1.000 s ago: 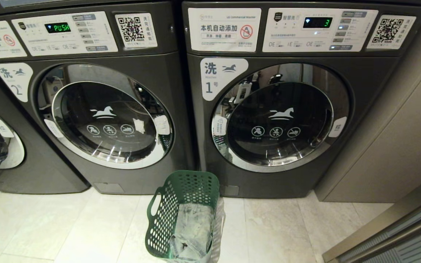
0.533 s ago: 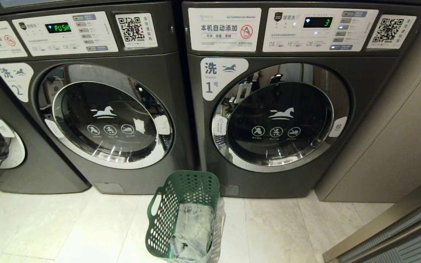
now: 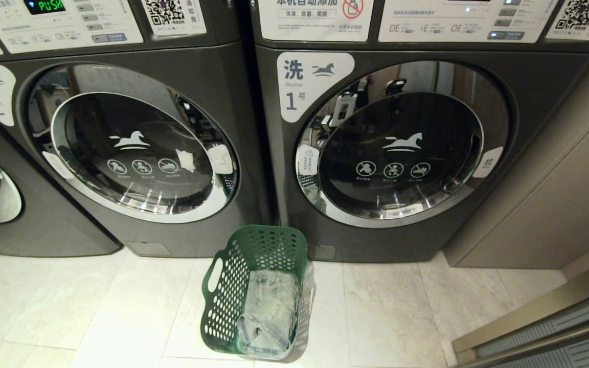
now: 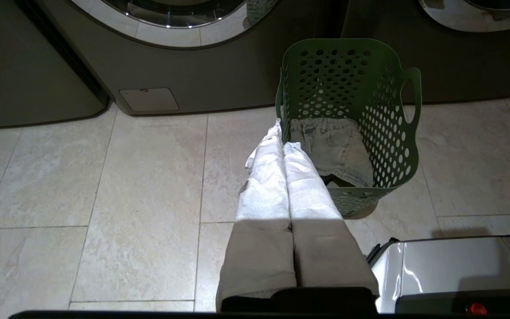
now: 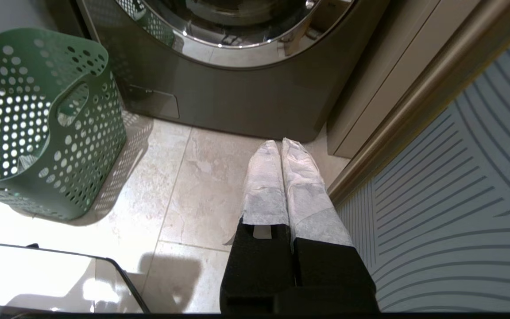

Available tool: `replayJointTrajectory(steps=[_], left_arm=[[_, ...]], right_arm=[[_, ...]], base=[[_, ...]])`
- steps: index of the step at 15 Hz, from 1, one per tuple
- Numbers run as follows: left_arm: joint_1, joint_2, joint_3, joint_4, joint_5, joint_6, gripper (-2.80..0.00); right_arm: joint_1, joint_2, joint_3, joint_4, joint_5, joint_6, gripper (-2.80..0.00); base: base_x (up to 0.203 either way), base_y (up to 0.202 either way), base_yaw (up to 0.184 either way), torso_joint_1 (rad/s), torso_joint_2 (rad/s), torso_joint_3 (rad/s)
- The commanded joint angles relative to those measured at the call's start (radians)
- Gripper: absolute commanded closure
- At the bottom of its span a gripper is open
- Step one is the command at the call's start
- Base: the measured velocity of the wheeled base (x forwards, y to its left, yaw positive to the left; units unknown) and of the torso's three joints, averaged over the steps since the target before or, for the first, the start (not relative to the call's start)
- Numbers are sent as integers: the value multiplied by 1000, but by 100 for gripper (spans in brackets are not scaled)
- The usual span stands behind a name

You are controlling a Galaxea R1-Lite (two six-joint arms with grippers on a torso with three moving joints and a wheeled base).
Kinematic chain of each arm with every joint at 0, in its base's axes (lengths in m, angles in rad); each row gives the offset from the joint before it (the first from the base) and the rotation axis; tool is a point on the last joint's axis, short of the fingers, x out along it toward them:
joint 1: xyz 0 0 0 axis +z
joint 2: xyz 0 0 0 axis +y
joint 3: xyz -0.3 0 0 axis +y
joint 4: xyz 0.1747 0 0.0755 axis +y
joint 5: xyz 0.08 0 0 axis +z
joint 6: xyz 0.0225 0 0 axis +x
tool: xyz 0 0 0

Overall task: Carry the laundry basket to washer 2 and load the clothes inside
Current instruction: Open the lid of the washing machine

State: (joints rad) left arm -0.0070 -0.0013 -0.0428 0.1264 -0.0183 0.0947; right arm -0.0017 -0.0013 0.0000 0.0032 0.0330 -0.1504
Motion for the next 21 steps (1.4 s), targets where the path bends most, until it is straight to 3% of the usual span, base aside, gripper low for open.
replayJointTrajectory(steps=[1,13,21], left_arm=[[1,0,0,1,0,0,0],[0,0,0,1,0,0,0],[-1,0,-2,2,-2,9,0]], right_arm=[[0,1,0,0,1,-1,0],[0,1,0,0,1,-2,0],[0,1,2,1,1,-3,0]], base=[[0,0,0,5,3,-193],[0,0,0,4,2,-200],[0,0,0,4,1,-30]])
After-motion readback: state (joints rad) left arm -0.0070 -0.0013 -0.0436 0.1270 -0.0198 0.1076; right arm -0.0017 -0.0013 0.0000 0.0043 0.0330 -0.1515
